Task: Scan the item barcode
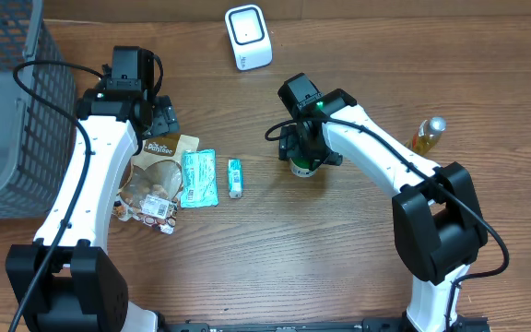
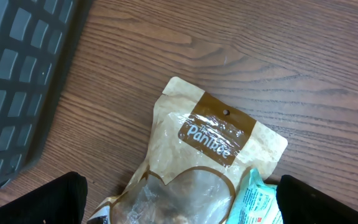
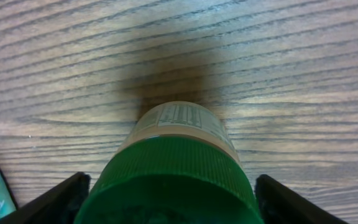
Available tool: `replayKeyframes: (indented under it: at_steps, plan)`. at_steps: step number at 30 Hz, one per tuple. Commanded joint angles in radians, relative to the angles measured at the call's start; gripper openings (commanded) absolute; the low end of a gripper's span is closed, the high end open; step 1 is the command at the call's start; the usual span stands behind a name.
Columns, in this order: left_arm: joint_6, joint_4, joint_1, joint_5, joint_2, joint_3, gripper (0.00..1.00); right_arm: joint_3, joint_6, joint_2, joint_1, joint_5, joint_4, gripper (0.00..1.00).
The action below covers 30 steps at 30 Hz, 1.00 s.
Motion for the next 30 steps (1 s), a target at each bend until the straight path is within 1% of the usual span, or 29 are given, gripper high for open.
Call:
replayKeyframes:
  at_steps: [1,2,5,6,7,10,12,16,18,21,23,25,28,30]
  plan:
    - [0.001,0.002,-0.008,-0.013,0.01,0.004,1.0,0.009,-0.012,-0.013,0.003,-0.006,0.012,0.75]
    - [0.001,0.002,-0.008,-0.013,0.01,0.003,0.99,0.009,-0.006,-0.013,0.003,-0.006,0.015,0.71]
    - [0.001,0.002,-0.008,-0.013,0.01,0.003,1.0,0.009,0.055,-0.013,0.002,0.0,0.015,0.7]
    - [0.001,0.002,-0.008,-0.013,0.01,0.004,1.0,0.009,0.083,-0.013,0.003,0.01,0.013,0.79]
    - [0.001,0.002,-0.008,-0.013,0.01,0.004,1.0,0.009,0.114,-0.013,0.003,0.021,0.011,0.83]
    - [0.001,0.002,-0.008,-0.013,0.01,0.003,1.0,0.009,0.205,-0.013,0.003,0.024,0.011,0.88]
    - [0.001,0.002,-0.008,-0.013,0.01,0.003,0.99,0.009,0.259,-0.013,0.003,0.02,0.011,0.99]
    - [0.001,0.002,-0.008,-0.013,0.01,0.003,1.0,0.009,0.333,-0.013,0.01,-0.009,0.011,1.0]
    - [0.001,0.002,-0.008,-0.013,0.01,0.003,1.0,0.009,0.333,-0.013,0.01,-0.017,0.011,1.0]
    - [0.001,0.002,-0.008,-0.013,0.01,0.003,1.0,0.009,0.333,-0.013,0.01,-0.016,0.011,0.91]
    - [0.001,0.002,-0.008,-0.013,0.01,0.004,0.99,0.009,0.333,-0.013,0.01,-0.016,0.011,0.8]
    - [0.001,0.002,-0.008,-0.013,0.01,0.003,1.0,0.009,0.333,-0.013,0.01,-0.016,0.011,0.74]
    - [0.001,0.002,-0.008,-0.013,0.01,0.003,1.0,0.009,0.329,-0.013,0.01,-0.016,0.011,0.73]
    - [0.001,0.002,-0.008,-0.013,0.01,0.003,1.0,0.009,0.327,-0.013,0.01,-0.015,0.011,0.68]
